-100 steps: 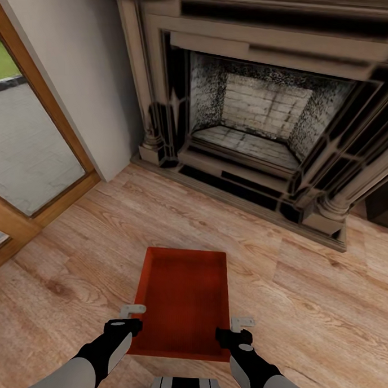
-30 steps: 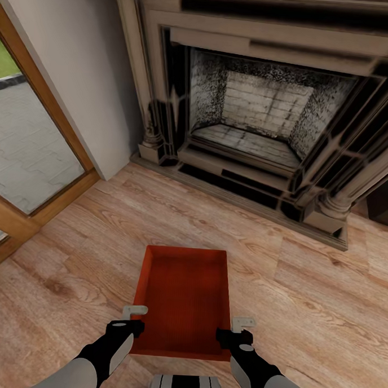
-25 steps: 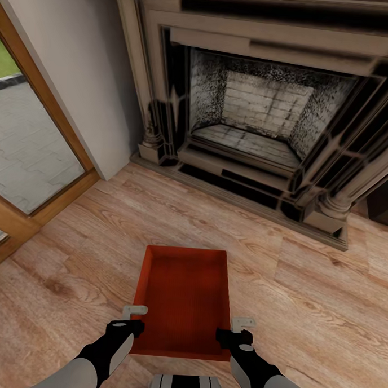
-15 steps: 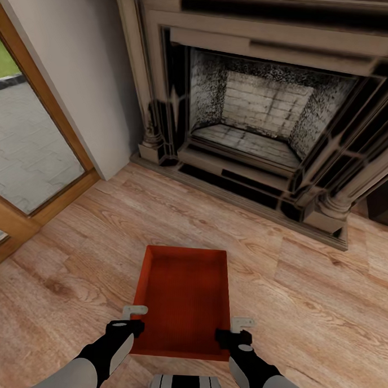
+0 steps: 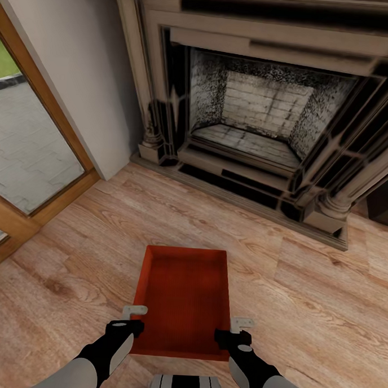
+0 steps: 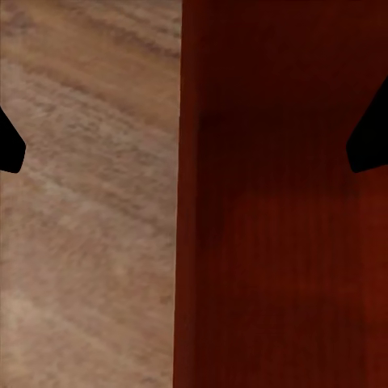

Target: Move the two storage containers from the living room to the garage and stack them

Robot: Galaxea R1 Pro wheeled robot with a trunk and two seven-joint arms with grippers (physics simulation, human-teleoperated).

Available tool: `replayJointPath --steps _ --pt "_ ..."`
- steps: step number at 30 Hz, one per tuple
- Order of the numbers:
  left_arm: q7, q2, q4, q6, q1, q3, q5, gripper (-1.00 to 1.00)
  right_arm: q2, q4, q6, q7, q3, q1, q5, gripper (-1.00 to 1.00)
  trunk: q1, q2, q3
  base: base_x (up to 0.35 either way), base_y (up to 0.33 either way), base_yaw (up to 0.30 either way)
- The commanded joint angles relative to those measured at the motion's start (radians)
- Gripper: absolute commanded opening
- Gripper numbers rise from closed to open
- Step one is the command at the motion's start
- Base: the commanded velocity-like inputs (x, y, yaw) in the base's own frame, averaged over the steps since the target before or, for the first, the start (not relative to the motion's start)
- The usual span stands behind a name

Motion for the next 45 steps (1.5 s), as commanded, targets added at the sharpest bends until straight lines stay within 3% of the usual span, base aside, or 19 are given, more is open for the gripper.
replayJointPath --steps 1,19,20,41,45 --pt "0.008 0.001 -0.002 0.005 0.0 -0.009 0.01 1.0 0.0 0.001 -0.005 -0.005 0.009 -0.001 -0.009 1.0 0.0 0.0 -0.001 0.0 0.0 0.0" --pt "0.008 0.001 -0.002 0.004 0.0 -0.009 0.01 1.0 0.0 0.001 -0.005 -0.005 0.009 -0.001 -0.004 1.0 0.0 0.0 -0.001 0.0 0.0 0.0" --pt "0.008 0.001 -0.002 0.005 0.0 -0.009 0.01 -1.0 -0.001 0.001 -0.005 -0.005 0.009 -0.001 -0.004 -1.0 0.0 0.0 -0.001 0.0 0.0 0.0" --pt "0.011 -0.002 -0.002 0.007 0.0 -0.006 0.01 -1.0 -0.002 0.001 -0.004 -0.005 0.009 -0.001 -0.003 -1.0 0.0 0.0 -0.001 0.0 0.0 0.0" --pt "0.011 -0.001 0.0 0.008 0.0 -0.005 0.011 -1.0 -0.002 0.001 -0.003 -0.005 0.009 -0.001 -0.003 -1.0 -0.015 0.028 0.012 0.0 0.0 0.0"
